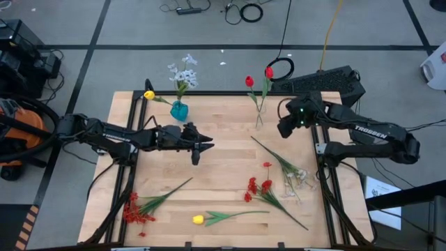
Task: Sort flowers into vase by color
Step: Put the left red flowers into the transparent vase
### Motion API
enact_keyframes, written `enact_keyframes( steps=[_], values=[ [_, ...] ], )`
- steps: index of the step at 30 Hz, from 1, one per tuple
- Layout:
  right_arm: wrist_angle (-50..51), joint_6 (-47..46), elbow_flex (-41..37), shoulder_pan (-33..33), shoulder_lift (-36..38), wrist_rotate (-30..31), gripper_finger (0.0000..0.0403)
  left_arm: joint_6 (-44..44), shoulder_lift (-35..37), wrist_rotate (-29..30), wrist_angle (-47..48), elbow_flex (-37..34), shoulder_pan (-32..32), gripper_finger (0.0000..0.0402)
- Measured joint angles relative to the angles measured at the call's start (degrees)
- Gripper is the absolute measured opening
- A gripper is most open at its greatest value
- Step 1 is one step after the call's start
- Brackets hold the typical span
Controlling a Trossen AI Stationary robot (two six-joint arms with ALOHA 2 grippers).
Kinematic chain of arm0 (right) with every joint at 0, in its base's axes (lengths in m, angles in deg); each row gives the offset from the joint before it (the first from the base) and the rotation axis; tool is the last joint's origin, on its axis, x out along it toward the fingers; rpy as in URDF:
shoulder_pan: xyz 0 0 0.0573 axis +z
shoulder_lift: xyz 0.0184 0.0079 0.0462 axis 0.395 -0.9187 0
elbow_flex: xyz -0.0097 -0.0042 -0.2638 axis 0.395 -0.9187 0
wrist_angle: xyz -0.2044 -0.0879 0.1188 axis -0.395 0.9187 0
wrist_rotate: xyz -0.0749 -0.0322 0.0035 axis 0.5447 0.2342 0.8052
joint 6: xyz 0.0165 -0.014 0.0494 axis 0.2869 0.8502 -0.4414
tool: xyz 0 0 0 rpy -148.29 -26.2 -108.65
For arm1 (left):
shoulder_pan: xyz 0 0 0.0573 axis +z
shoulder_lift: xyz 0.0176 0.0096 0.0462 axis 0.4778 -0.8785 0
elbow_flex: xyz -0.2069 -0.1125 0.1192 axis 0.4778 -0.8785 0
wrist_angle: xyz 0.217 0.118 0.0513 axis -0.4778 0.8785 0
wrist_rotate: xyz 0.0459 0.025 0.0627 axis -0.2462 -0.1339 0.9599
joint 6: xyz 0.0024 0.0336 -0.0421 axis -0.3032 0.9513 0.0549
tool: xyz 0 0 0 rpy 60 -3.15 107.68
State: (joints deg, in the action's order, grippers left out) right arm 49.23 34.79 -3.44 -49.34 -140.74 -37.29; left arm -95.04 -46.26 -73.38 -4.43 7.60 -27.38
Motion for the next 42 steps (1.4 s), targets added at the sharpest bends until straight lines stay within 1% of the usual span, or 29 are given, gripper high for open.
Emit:
enact_keyframes(
  steps=[5, 7, 11, 13, 17, 23, 26, 28, 33, 37, 42],
  values=[
    [0.7, -1.1, 0.0, 4.0, 0.0, 0.0, 0.0013, 0.0, 0.0, 2.0, 2.4, 0.0, -1.9, 0.0132],
    [0.5, -2.8, -0.5, 6.1, 0.0, 0.9, 0.0004, 0.0, 0.0, 3.2, 3.5, 0.0, -2.7, 0.0132],
    [-0.5, -6.2, -4.0, 10.6, 0.0, 3.2, 0.0007, -0.1, 0.0, 3.9, 5.1, 0.0, -4.3, 0.0132],
    [-4.4, -8.0, -7.4, 12.9, 0.0, 3.1, 0.0003, -0.2, 0.0, 4.0, 5.9, 0.0, -5.1, 0.0132],
    [-15.2, -10.4, -14.7, 17.3, 0.0, 2.5, 0.0002, -0.3, 0.0, 4.0, 7.8, 0.0, -6.3, 0.0132],
    [-31.3, -10.5, -21.9, 21.9, 0.0, 2.8, 0.0001, -4.9, 0.0, 4.6, 11.3, 0.0, -7.2, 0.0132],
    [-40.4, -8.4, -24.1, 22.9, 0.0, 2.8, 0.0001, -6.0, 0.0, 6.3, 11.9, 0.0, -7.7, 0.0132],
    [-44.0, -7.1, -24.8, 23.3, 0.0, 2.9, 0.0001, -6.1, 0.0, 7.0, 11.8, 0.0, -7.8, 0.0132],
    [-45.6, -6.0, -25.0, 23.3, 0.0, 2.9, 0.0001, -6.2, 0.0, 7.2, 11.8, 0.0, -7.9, 0.0132],
    [-45.3, -6.0, -25.0, 23.3, 0.0, 3.0, 0.0001, -10.1, 0.0, 8.7, 12.5, 0.0, -7.9, 0.0132],
    [-45.3, -6.0, -25.0, 23.3, 0.0, 6.8, 0.0001, -14.7, 0.0, 10.3, 15.9, 0.0, -7.8, 0.0132]
  ],
)
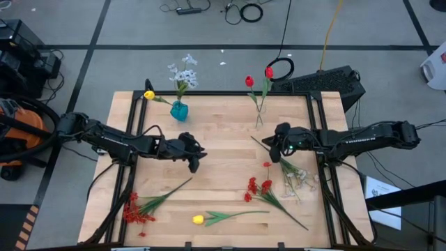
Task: Sort flowers into vase by color
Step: Put the left red flowers into the transparent vase
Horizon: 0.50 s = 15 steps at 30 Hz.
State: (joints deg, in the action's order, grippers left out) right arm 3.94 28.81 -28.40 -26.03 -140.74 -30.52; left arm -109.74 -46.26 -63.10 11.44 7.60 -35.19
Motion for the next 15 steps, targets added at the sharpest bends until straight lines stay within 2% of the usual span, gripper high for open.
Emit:
enact_keyframes(
  steps=[3, 9, 15],
  values=[
    [0.0, 1.1, 0.0, 0.0, 0.0, 1.1, 0.0001, -3.3, 0.0, -0.4, 3.1, 0.4, 0.3, 0.0132],
    [0.1, 1.7, 0.0, 0.0, -0.5, 0.9, 0.0001, -11.0, 0.0, -0.1, 22.1, 5.2, -1.4, 0.0132],
    [0.5, 2.3, 0.0, 0.0, -2.7, 0.9, 0.0001, -20.7, 0.0, -6.5, 42.1, 11.8, -5.4, 0.0132]
  ],
)
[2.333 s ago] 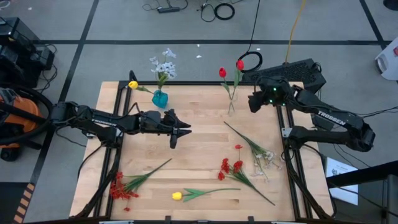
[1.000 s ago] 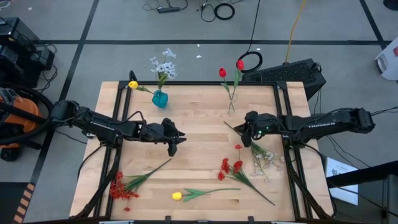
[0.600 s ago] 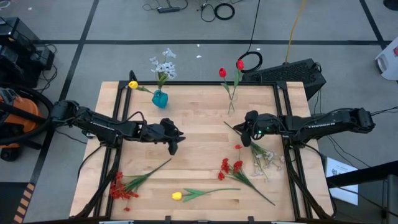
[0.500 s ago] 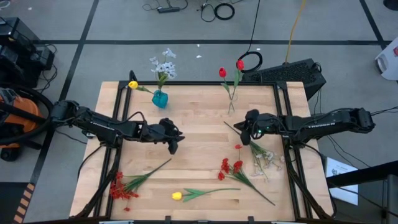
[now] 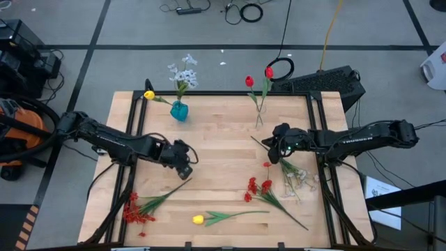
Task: Sort flowers into vase by color
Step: Put the left red flowers into the transparent vase
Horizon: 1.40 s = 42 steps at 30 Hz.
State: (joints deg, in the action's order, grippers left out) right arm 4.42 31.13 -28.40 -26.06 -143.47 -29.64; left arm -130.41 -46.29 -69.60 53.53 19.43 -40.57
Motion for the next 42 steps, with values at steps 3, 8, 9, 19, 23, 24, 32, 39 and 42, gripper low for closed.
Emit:
enact_keyframes(
  steps=[3, 8, 9, 19, 23, 24, 32, 39, 42],
  values=[
    [0.0, 0.0, 0.0, 0.0, -2.0, 0.0, 0.0001, -5.3, 0.0, -2.1, 5.4, 1.5, -3.5, 0.0132],
    [0.0, 0.0, 0.0, 0.0, -5.2, 0.0, 0.0001, -13.6, 0.0, -6.1, 9.4, 1.9, -10.7, 0.0132],
    [-0.1, 0.0, 0.0, 0.0, -5.7, 0.0, 0.0001, -15.3, 0.0, -6.1, 9.9, 1.9, -12.1, 0.0132],
    [-0.9, 0.4, 0.0, 0.0, -6.9, -0.1, 0.0001, -21.7, -6.0, -10.8, 8.4, 1.8, -22.0, 0.0132],
    [-1.0, 0.9, 0.0, 0.0, -6.9, 0.0, 0.0001, -21.7, -11.7, -15.5, 7.5, 1.8, -24.5, 0.0132],
    [-1.0, 0.9, 0.0, 0.0, -6.9, 0.0, 0.0001, -21.7, -13.1, -16.3, 7.7, 1.8, -24.9, 0.0132],
    [-1.1, 0.9, 0.0, 0.0, -6.9, 0.0, 0.0002, -16.1, -21.3, -20.6, 7.7, 2.2, -26.4, 0.0130],
    [-1.2, 0.8, 0.0, 0.0, -6.9, 0.0, 0.0001, -4.3, -21.4, -21.5, 7.9, 2.4, -20.8, 0.0030],
    [-1.2, 0.7, 0.0, 0.0, -6.9, 0.0, 0.0001, 2.6, -21.4, -20.7, 8.5, 3.0, -16.3, 0.0016]
  ],
)
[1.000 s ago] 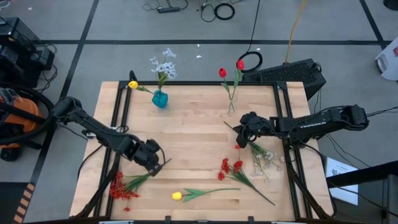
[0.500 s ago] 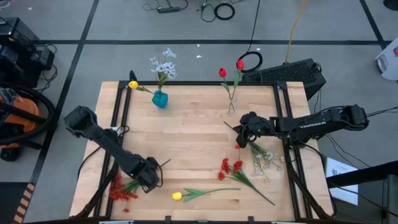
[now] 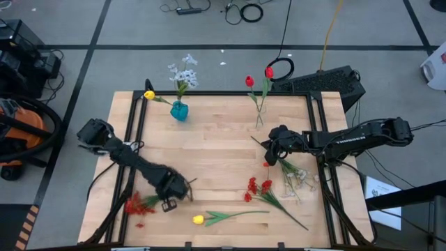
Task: Sort flowers into vase by color
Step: Put the left red flowers into the transparent vase
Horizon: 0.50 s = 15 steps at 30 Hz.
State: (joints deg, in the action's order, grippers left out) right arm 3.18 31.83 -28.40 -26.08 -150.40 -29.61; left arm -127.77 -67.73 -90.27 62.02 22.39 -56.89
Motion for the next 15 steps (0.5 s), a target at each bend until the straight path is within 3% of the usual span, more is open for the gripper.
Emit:
enact_keyframes(
  steps=[4, 10, 15],
  values=[
    [-0.9, 0.0, 0.0, 0.0, 0.0, 0.0, 0.0001, 8.7, -0.1, 4.0, 0.1, 1.4, 7.3, 0.0019],
    [-3.1, 0.2, 0.0, 0.0, 0.0, 0.0, 0.0001, 24.1, -0.4, 17.4, -3.5, 7.6, 19.1, 0.0019],
    [-4.1, 0.3, 0.0, 0.0, 0.0, 0.0, 0.0001, 36.9, -0.4, 16.5, -13.0, 13.7, 26.2, 0.0019]
  ],
)
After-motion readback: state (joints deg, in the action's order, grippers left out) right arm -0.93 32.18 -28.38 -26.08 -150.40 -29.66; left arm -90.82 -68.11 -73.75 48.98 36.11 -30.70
